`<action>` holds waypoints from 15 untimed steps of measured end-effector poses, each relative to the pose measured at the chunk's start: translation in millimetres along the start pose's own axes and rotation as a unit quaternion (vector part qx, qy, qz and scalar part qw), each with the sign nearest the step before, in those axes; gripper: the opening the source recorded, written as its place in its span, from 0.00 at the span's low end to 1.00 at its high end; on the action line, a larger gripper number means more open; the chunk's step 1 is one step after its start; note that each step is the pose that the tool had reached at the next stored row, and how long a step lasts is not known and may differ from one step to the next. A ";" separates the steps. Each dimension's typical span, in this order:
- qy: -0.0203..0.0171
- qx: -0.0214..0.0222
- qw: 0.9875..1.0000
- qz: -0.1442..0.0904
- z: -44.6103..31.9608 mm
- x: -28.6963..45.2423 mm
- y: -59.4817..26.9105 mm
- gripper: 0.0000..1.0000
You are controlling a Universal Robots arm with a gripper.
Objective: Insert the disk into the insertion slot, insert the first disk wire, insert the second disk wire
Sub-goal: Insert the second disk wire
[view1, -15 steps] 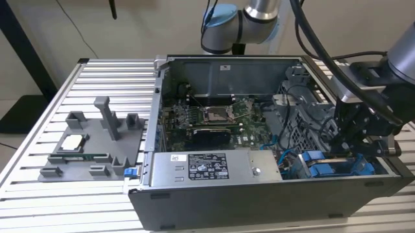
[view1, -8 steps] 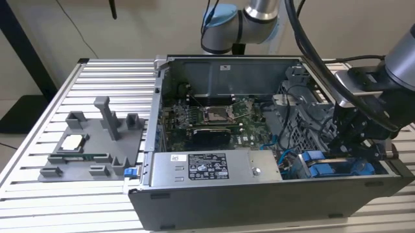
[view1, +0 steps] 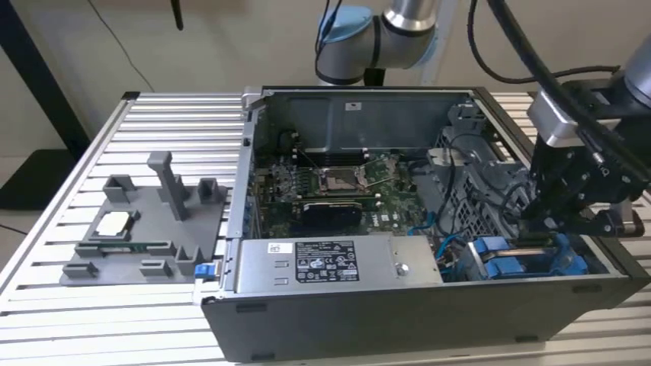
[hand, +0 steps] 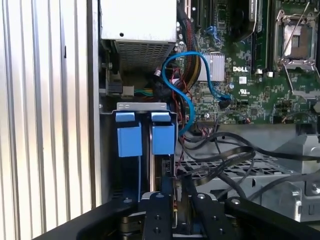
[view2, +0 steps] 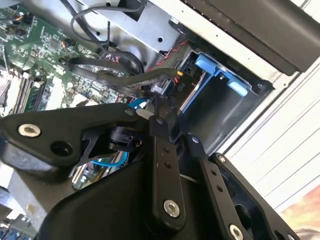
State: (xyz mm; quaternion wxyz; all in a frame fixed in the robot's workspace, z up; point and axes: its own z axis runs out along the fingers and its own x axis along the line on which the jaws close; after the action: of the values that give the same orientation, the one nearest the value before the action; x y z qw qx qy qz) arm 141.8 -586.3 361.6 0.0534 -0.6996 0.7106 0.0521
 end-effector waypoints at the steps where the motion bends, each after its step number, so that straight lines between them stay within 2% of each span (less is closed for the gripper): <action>1: 0.000 0.000 1.000 0.000 -4.6 -0.7 0.0 0.24; 8: 0.000 0.000 1.000 0.000 -34.6 -5.2 0.1 0.24; 9: 0.000 0.000 1.000 0.000 -36.5 -5.5 0.1 0.24; 15: 0.001 0.000 1.000 0.000 -36.6 -5.6 0.1 0.24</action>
State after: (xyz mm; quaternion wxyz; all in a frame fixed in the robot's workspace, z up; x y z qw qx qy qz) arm 141.7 -586.2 398.6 0.0526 -0.6998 0.7106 0.0513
